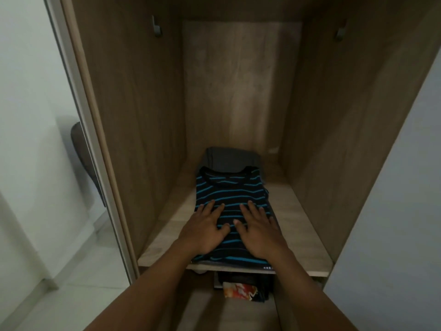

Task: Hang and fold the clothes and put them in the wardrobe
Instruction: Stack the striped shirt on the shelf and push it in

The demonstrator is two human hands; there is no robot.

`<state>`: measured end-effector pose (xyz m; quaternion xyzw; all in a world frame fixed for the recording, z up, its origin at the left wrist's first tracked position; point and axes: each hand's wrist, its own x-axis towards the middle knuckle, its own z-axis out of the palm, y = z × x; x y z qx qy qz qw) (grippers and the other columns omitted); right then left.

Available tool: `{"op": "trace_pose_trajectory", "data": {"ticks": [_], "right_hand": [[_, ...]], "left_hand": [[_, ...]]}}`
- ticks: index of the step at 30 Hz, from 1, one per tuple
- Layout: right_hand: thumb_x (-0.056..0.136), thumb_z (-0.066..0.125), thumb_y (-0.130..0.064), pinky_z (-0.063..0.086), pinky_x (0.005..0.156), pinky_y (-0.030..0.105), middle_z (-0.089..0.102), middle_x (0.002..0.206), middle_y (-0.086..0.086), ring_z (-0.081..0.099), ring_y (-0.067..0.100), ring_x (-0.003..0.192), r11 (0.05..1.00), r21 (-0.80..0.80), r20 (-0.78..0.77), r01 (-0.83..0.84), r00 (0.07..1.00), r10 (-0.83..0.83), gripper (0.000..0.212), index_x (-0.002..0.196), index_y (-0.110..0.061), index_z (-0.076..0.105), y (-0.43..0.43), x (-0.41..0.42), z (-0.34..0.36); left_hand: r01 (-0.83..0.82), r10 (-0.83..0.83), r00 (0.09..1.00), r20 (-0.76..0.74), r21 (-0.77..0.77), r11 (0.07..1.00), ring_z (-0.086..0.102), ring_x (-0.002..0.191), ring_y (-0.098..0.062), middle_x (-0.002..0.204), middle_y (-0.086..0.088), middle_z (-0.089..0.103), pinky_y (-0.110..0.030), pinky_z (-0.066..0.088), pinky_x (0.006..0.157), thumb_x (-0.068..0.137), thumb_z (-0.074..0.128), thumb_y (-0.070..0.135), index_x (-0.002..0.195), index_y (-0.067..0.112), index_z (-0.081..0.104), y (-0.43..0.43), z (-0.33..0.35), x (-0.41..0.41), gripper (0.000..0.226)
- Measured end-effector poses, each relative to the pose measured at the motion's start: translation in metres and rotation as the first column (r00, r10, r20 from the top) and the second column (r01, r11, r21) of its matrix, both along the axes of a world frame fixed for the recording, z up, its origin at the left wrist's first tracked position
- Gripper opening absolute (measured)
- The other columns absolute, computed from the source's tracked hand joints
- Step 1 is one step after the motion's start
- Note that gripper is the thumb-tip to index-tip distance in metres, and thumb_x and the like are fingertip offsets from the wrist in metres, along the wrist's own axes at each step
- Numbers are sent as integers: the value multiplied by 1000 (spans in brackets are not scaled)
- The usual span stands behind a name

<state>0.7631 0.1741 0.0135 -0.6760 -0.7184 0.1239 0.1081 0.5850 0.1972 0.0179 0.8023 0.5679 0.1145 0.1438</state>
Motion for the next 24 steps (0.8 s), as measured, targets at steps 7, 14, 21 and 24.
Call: {"op": "trace_pose_trajectory", "data": {"ticks": [7,14,21,24], "right_hand": [[101,26,-61,8,123,49,-1,167,0,3,24,153,1000,-17,-85,-9,996,8,69,159,-27,8,-5,2,25],[102,35,-53,28,118,43,26,161,6,27,23,147,983,181,-237,33,972,11,67,157,-17,22,-80,-6,66],[93,38,-60,41,110,36,49,145,6,49,23,130,969,239,-292,56,956,17,70,150,-20,37,-224,-15,74],[104,44,-32,35,105,28,47,144,9,45,27,133,959,267,-238,90,971,-25,50,150,-14,36,-308,-21,96]], "left_hand": [[-11,11,1000,-7,1,1000,6,153,-25,168,0,3,-39,14,123,98,35,64,160,28,12,-14,17,-2,75],[10,-24,995,93,145,989,24,149,-21,163,-7,22,-32,24,119,98,41,60,155,17,29,-89,60,-26,73],[102,-138,982,127,257,961,34,143,-23,158,-8,33,-34,31,116,97,50,53,150,15,39,-222,80,-48,66],[133,-165,980,112,249,959,34,143,-23,160,-6,30,-36,32,116,96,50,57,152,16,35,-279,82,-44,71]]}}
